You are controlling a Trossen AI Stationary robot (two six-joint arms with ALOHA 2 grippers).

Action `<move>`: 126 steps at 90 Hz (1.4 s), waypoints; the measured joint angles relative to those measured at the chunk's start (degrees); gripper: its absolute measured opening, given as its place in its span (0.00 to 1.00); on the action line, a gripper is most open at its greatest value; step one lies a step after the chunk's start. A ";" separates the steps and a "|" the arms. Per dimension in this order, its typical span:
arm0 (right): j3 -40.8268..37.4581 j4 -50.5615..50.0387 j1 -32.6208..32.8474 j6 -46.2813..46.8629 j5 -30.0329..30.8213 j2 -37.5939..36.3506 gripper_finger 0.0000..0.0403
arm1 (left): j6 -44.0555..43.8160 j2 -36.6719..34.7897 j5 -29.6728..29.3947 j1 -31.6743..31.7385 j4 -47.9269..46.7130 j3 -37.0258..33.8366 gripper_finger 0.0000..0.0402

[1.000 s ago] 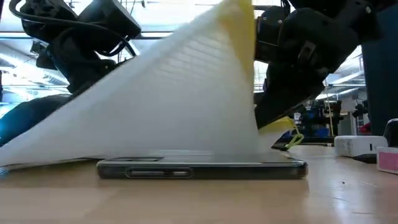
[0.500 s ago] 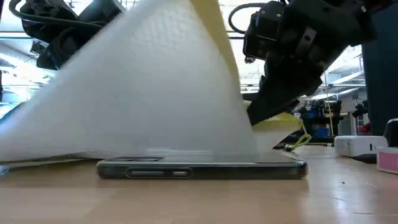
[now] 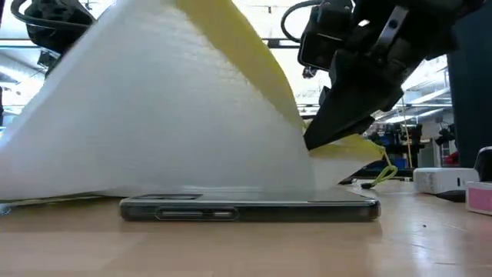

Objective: Unpack backpack
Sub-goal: Remove the pen from the zip bag

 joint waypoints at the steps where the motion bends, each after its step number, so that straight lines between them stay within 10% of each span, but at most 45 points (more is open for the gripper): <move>1: 0.01 0.04 0.00 0.03 -0.30 0.00 0.06 | 0.00 0.00 0.00 0.00 0.00 0.00 0.00; 39: 0.07 6.32 0.04 -0.18 -10.06 -0.04 0.07 | 0.00 0.02 -0.02 0.00 -0.02 0.00 0.00; 83: 0.07 -8.65 1.61 2.81 -1.50 0.02 0.05 | 0.00 0.09 -0.04 0.00 1.21 -0.02 0.00; 126: 0.07 -15.60 1.17 9.66 31.36 0.04 0.05 | 0.07 0.13 -0.02 0.00 8.30 -0.07 0.00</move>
